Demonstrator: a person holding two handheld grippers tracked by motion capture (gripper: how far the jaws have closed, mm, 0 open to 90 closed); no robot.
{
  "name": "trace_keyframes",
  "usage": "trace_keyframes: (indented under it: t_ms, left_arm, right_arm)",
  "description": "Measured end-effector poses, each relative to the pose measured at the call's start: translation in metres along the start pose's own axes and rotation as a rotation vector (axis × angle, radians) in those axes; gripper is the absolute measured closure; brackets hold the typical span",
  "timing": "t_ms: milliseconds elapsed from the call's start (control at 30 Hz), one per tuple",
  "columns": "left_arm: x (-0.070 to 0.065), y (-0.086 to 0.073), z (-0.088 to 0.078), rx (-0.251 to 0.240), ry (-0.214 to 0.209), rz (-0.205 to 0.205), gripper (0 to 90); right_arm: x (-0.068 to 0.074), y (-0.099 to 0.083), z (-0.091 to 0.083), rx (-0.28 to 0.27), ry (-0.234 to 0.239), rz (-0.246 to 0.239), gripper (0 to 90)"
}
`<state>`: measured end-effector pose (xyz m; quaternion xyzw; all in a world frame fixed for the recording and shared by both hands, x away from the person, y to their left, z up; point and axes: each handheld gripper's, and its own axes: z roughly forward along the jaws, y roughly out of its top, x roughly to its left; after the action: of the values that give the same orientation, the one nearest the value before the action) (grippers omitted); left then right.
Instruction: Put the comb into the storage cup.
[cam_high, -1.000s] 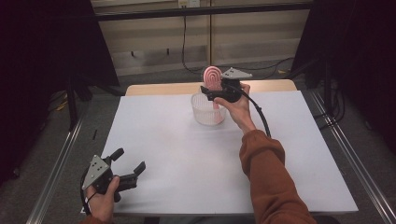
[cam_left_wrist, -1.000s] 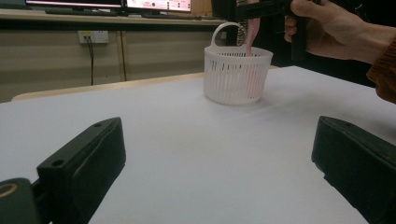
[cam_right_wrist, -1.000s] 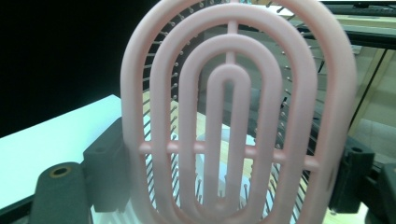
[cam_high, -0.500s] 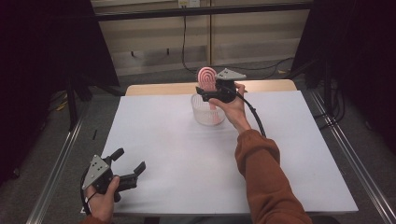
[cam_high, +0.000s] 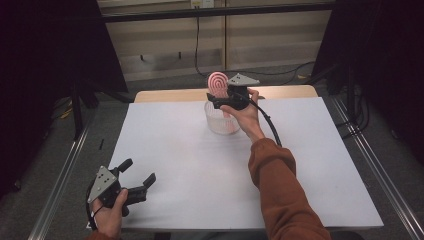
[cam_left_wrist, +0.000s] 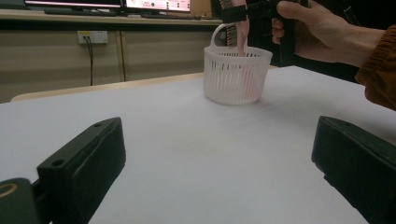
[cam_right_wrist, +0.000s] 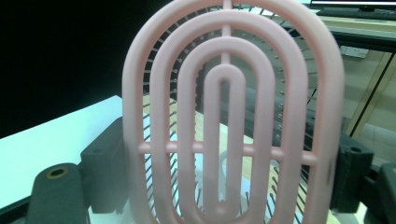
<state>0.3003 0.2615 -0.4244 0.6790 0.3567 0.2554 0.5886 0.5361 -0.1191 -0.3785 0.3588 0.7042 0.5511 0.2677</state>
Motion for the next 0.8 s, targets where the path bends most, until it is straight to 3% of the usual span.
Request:
trace_keyframes:
  t_ms: [233, 800]
  left_arm:
    - [0.0, 0.0, 0.0, -0.004, 0.0, -0.003, 2.9]
    - [0.0, 0.0, 0.0, -0.003, -0.002, -0.002, 2.9]
  right_arm:
    - [0.006, 0.001, 0.008, 0.017, 0.008, -0.025, 18.8]
    - [0.011, 0.004, 0.022, 0.057, 0.007, -0.033, 17.8]
